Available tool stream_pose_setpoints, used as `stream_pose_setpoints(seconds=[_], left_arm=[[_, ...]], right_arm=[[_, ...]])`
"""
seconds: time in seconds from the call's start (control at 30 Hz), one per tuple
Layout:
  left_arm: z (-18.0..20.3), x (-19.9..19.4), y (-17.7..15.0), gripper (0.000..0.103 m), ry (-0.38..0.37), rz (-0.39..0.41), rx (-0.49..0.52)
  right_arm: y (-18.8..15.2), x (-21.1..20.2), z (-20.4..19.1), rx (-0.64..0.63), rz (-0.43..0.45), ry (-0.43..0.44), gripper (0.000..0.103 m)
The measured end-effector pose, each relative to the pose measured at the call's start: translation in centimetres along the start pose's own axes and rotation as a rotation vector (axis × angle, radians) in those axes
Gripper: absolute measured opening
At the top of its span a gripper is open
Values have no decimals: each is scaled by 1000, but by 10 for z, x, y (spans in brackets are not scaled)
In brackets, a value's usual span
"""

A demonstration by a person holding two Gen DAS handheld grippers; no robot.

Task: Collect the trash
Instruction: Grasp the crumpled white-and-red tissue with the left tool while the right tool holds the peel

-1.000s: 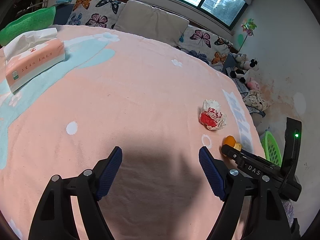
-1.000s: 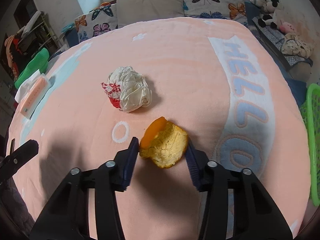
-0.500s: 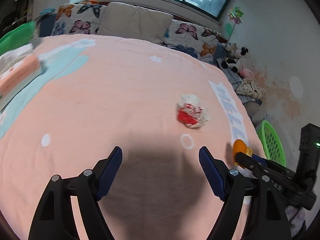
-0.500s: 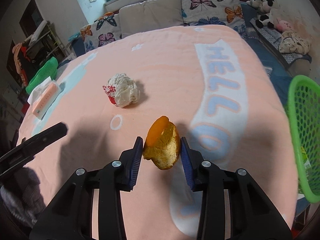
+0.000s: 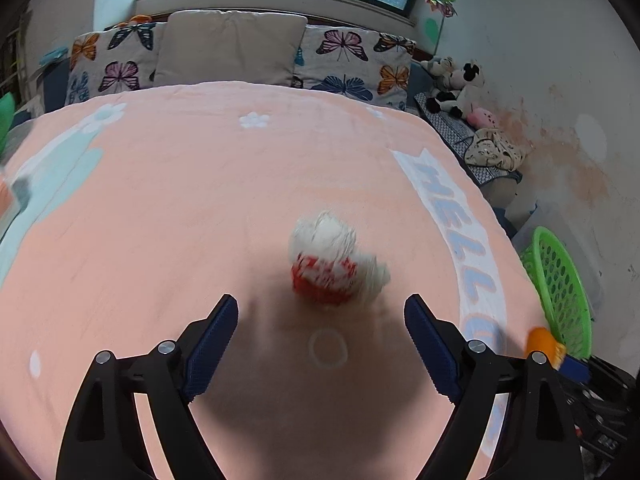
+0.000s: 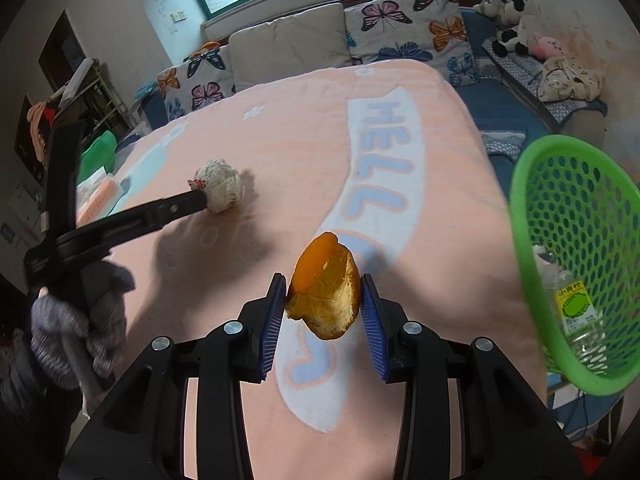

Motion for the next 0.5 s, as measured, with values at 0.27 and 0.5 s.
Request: stream_pose_setpoints(seconds=[0.27,0.5], left_arm=[[-5,26,14,80,-38,-9,-39],[9,32,10,53,-130,-11,-43]], right_arm=[[-9,-11,21,32,4,-10,39],[-14,-15,28,44,1,-17,39]])
Point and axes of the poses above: each gripper's, at about its wrist camera, not at the fingertips, and x roughly the way its jaws point, z to its right, y to its top, the point moved 7 cm from there along x, roughly the way its jaws point, and after that the axes turned 2 degrees about -x, right-handed, at the moved point
